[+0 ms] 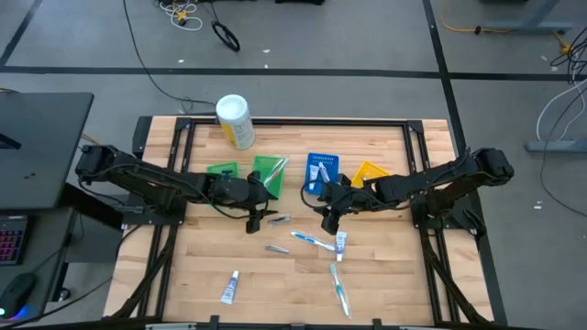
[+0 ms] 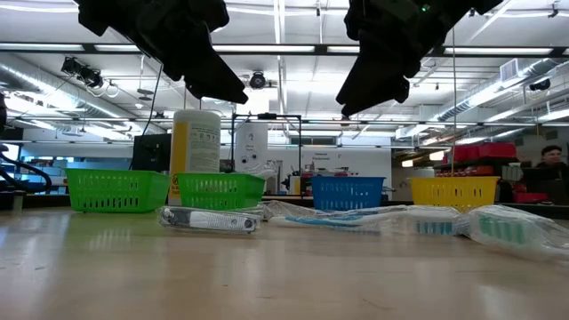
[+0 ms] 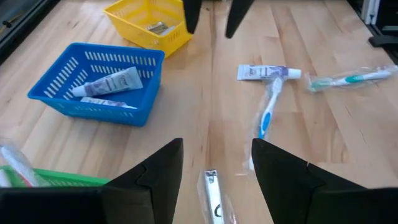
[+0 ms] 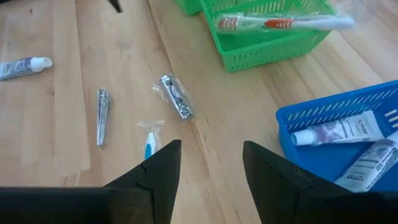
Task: Pick & Place Travel size toiletries
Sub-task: Put the blue toothbrush into the right green bin
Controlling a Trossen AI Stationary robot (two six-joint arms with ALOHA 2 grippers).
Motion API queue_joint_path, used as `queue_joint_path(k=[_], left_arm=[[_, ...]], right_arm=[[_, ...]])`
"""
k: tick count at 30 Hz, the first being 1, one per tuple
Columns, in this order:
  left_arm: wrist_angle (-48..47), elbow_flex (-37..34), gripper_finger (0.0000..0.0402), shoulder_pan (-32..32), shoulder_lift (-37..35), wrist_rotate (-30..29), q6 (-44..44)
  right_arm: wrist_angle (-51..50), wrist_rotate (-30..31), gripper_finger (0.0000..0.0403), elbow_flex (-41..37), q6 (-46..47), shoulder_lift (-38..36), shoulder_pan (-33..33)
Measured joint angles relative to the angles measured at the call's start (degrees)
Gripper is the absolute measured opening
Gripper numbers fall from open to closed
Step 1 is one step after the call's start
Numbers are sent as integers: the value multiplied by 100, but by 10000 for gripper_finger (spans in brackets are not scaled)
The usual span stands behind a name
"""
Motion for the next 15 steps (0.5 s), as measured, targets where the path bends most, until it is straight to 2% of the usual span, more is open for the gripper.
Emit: queue_joint_path(k=[15], left_arm=[[0,2,201,-134,0,-8,31]], right_arm=[[1201,-185,181,-1063,170,2,26]])
